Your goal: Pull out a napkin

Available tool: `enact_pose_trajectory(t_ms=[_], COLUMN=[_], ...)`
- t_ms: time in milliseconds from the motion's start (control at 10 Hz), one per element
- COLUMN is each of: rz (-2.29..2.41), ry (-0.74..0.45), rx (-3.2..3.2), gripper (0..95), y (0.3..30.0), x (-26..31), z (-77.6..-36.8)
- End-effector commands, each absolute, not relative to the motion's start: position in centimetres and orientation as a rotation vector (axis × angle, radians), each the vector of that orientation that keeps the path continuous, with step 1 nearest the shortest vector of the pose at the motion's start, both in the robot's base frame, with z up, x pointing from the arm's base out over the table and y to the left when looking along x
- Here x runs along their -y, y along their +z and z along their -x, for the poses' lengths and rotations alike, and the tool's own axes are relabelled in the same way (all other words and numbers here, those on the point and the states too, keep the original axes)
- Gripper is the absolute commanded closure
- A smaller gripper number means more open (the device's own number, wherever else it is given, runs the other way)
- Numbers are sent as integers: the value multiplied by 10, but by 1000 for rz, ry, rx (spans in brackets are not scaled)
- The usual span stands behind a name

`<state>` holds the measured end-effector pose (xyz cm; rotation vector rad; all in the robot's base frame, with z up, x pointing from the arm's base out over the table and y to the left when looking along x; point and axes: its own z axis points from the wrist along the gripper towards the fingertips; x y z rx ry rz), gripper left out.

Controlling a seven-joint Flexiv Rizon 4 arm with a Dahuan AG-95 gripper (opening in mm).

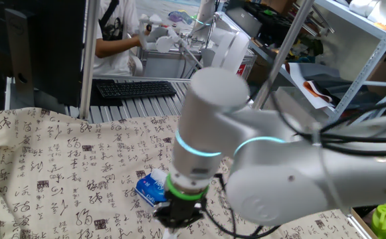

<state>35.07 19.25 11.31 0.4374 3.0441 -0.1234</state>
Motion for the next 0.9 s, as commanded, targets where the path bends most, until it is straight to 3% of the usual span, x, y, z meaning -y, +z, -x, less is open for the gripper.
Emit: enact_pose_trajectory(t_ms=[100, 900], rz=[-442, -468], ry=[-120, -102], rx=[-3027, -2984], gripper=[950, 950], y=[103, 55], x=[-192, -188], z=[-354, -368])
